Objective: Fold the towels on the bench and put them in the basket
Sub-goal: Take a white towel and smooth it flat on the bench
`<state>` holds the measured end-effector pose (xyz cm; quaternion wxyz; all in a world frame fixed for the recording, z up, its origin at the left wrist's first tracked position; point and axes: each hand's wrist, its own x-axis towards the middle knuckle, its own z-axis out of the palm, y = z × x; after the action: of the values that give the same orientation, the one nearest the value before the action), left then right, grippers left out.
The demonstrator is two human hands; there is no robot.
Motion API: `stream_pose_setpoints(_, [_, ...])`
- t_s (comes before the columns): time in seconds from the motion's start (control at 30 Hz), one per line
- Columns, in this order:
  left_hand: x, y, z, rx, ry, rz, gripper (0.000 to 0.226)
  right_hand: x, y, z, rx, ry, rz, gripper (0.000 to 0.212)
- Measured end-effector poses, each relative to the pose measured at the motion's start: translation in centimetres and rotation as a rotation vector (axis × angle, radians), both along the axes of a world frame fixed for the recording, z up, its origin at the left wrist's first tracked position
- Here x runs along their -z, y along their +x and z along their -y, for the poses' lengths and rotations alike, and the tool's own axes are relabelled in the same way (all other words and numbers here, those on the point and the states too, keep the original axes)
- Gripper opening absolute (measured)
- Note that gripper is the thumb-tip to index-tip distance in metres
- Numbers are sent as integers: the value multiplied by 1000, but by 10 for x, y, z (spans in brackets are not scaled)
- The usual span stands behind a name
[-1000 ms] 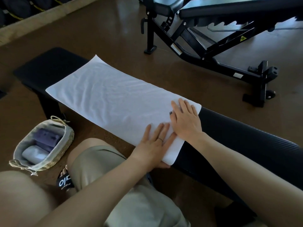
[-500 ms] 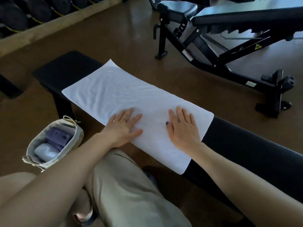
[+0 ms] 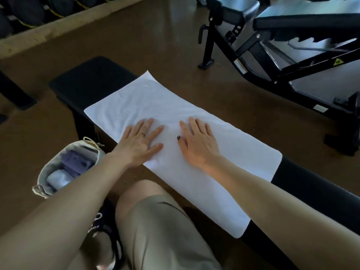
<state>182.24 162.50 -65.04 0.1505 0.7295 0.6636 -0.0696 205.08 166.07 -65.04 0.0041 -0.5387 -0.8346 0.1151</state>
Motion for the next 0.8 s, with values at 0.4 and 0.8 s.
stream_pose_setpoints(0.4, [10, -56, -42, -111, 68, 52, 64, 5, -56, -40, -69, 13, -17, 60])
stream_pose_setpoints(0.8, [11, -106, -57, -359, 59, 0, 70, 7, -104, -93, -124, 24, 2, 59])
